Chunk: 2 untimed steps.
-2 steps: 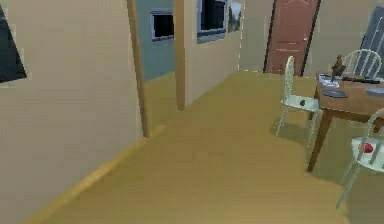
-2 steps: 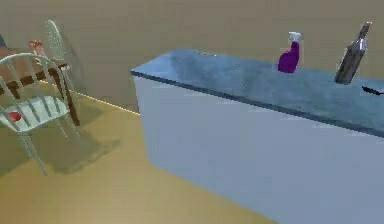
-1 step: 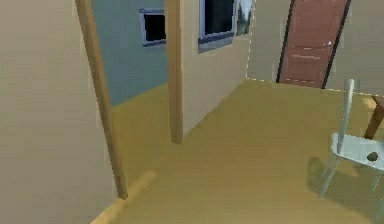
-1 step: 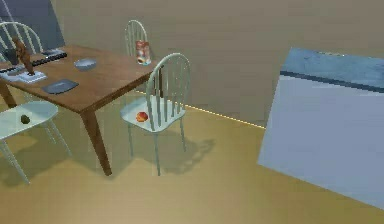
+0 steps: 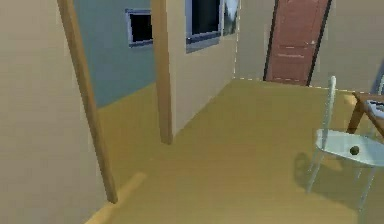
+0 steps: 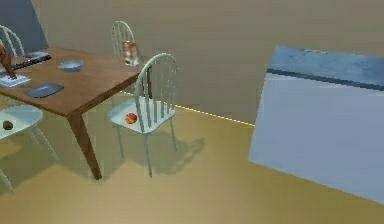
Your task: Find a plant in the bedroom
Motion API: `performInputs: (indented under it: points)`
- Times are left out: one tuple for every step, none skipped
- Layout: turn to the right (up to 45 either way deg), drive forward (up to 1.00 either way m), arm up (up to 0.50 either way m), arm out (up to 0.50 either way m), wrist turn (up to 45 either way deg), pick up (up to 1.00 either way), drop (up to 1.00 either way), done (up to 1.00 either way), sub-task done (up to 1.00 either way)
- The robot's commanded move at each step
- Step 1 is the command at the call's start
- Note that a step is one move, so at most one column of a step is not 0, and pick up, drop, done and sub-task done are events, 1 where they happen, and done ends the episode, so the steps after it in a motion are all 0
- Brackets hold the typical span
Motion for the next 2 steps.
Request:
performInputs:
  points:
    - [0.0,1.00,0.00,0.00,0.0,0.00,0.00,0.00,0.00]
    - [3.0,0.00,0.00,0.00,0.0,0.00,0.00,0.00,0.00]
